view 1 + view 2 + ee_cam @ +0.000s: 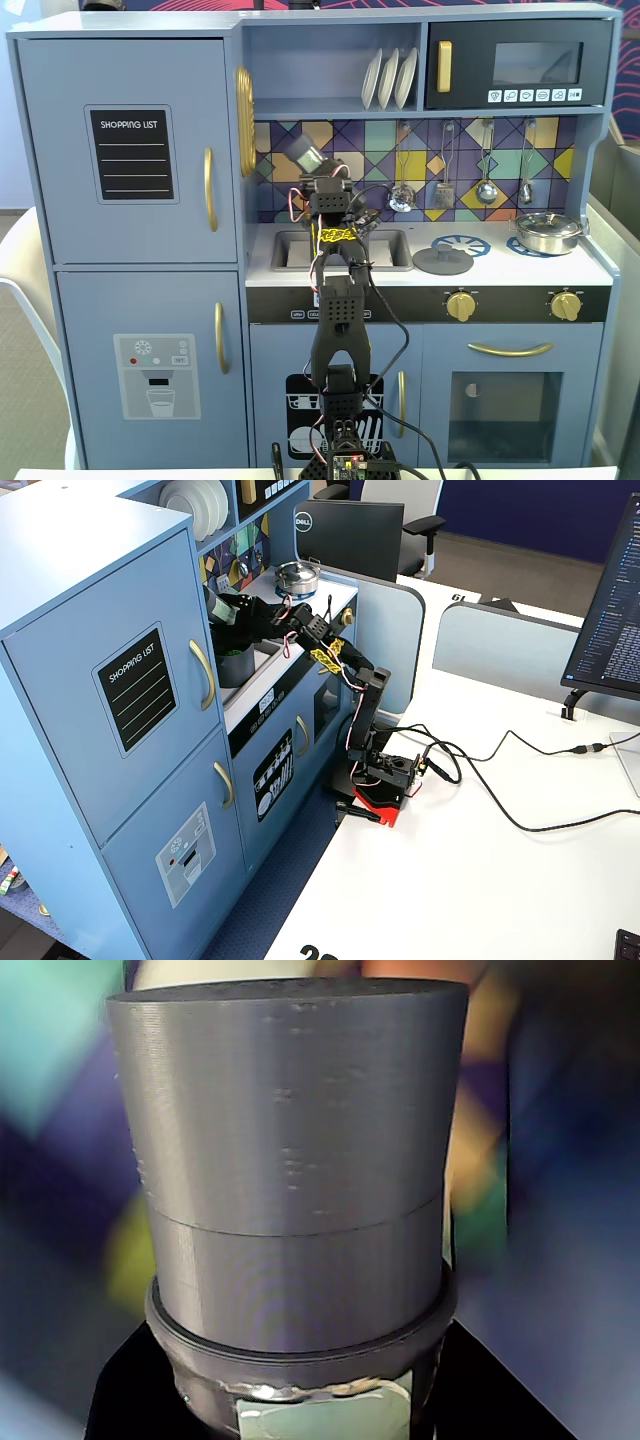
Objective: Put salt in the gray recipient
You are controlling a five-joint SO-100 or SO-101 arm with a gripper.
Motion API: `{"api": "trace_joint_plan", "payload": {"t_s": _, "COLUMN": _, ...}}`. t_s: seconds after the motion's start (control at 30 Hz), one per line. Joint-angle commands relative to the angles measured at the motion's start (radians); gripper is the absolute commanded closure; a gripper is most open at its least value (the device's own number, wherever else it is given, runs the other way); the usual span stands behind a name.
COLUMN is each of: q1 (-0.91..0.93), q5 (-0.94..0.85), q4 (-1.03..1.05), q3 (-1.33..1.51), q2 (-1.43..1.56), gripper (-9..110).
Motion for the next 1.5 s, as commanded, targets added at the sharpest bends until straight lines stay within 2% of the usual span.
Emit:
{"api": "trace_joint_plan", "payload": {"t_s": 0.0, "q1": 0.011, "q5": 0.035, "q4": -0.176, "q3": -0.069, "q2": 0.002, "gripper": 101}}
{"api": "trace_joint_plan", "payload": {"t_s": 0.1, "q1": 0.005, "q5": 0.003, "q4": -0.328, "q3": -0.072, "q2": -0.008, "gripper": 101}}
{"api": "trace_joint_plan", "payload": {"t_s": 0.17, "q1": -0.009, "q5": -0.028, "q4": -0.324, "q3": -0.117, "q2": -0.026, "gripper": 101}}
{"api": "trace_joint_plan", "payload": {"t_s": 0.33, "q1": -0.003, "q5": 0.015, "q4": 0.044, "q3": -0.293, "q2": -0.098, "gripper": 101}}
{"api": "trace_joint_plan", "payload": {"t_s": 0.47, "q1": 0.012, "q5": 0.041, "q4": 0.143, "q3": -0.284, "q2": -0.12, "gripper": 101}}
{"api": "trace_joint_plan", "payload": {"t_s": 0.53, "q1": 0.006, "q5": 0.015, "q4": 0.081, "q3": -0.27, "q2": -0.118, "gripper": 101}}
{"api": "trace_joint_plan", "payload": {"t_s": 0.67, "q1": -0.012, "q5": -0.049, "q4": -0.291, "q3": -0.144, "q2": -0.049, "gripper": 101}}
{"api": "trace_joint_plan", "payload": {"t_s": 0.73, "q1": -0.034, "q5": -0.1, "q4": -0.359, "q3": -0.167, "q2": -0.055, "gripper": 101}}
{"api": "trace_joint_plan", "payload": {"t_s": 0.8, "q1": -0.034, "q5": -0.095, "q4": -0.272, "q3": -0.252, "q2": -0.094, "gripper": 101}}
{"api": "trace_joint_plan", "payload": {"t_s": 0.9, "q1": -0.014, "q5": -0.012, "q4": -0.02, "q3": -0.364, "q2": -0.14, "gripper": 101}}
{"api": "trace_joint_plan", "payload": {"t_s": 1.0, "q1": 0.0, "q5": 0.054, "q4": 0.172, "q3": -0.364, "q2": -0.14, "gripper": 101}}
{"api": "trace_joint_plan", "payload": {"t_s": 1.07, "q1": 0.003, "q5": 0.075, "q4": 0.218, "q3": -0.344, "q2": -0.14, "gripper": 101}}
{"api": "trace_joint_plan", "payload": {"t_s": 1.17, "q1": -0.008, "q5": 0.048, "q4": 0.129, "q3": -0.31, "q2": -0.133, "gripper": 101}}
{"api": "trace_joint_plan", "payload": {"t_s": 1.33, "q1": -0.055, "q5": -0.141, "q4": -0.296, "q3": -0.161, "q2": -0.054, "gripper": 101}}
{"api": "trace_joint_plan", "payload": {"t_s": 1.4, "q1": -0.067, "q5": -0.172, "q4": -0.307, "q3": -0.198, "q2": -0.064, "gripper": 101}}
{"api": "trace_joint_plan", "payload": {"t_s": 1.47, "q1": -0.06, "q5": -0.143, "q4": -0.209, "q3": -0.239, "q2": -0.075, "gripper": 101}}
